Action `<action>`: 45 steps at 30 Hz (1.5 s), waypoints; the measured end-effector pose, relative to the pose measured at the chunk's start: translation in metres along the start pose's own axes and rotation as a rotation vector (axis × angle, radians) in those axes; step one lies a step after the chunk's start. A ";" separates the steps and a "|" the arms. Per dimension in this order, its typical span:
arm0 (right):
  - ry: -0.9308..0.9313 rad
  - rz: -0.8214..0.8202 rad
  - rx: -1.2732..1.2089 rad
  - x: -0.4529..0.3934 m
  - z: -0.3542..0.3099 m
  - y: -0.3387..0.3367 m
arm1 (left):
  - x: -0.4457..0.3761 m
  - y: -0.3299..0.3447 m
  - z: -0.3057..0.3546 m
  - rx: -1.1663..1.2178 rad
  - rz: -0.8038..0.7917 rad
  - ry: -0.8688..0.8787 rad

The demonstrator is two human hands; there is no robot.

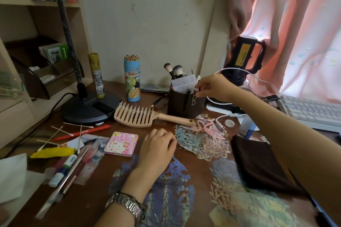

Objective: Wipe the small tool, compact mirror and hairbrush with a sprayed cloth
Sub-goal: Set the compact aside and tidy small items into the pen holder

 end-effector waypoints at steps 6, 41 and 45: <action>0.044 0.099 -0.083 0.034 -0.001 -0.004 | 0.001 -0.001 -0.001 0.012 -0.017 0.002; 0.055 0.078 -0.140 0.134 -0.030 0.106 | 0.001 -0.005 0.005 -0.019 -0.049 0.009; 0.025 0.091 0.007 0.136 -0.035 0.110 | 0.002 -0.006 0.004 0.021 -0.049 0.004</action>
Point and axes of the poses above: each hand's wrist, its own x-axis away from the middle knuckle, its own y-axis out of the palm, z = x × y, the point moved 4 cm from there along -x, towards the middle knuckle, and after that the axes turned 5 degrees about y, right-handed, at the moved point
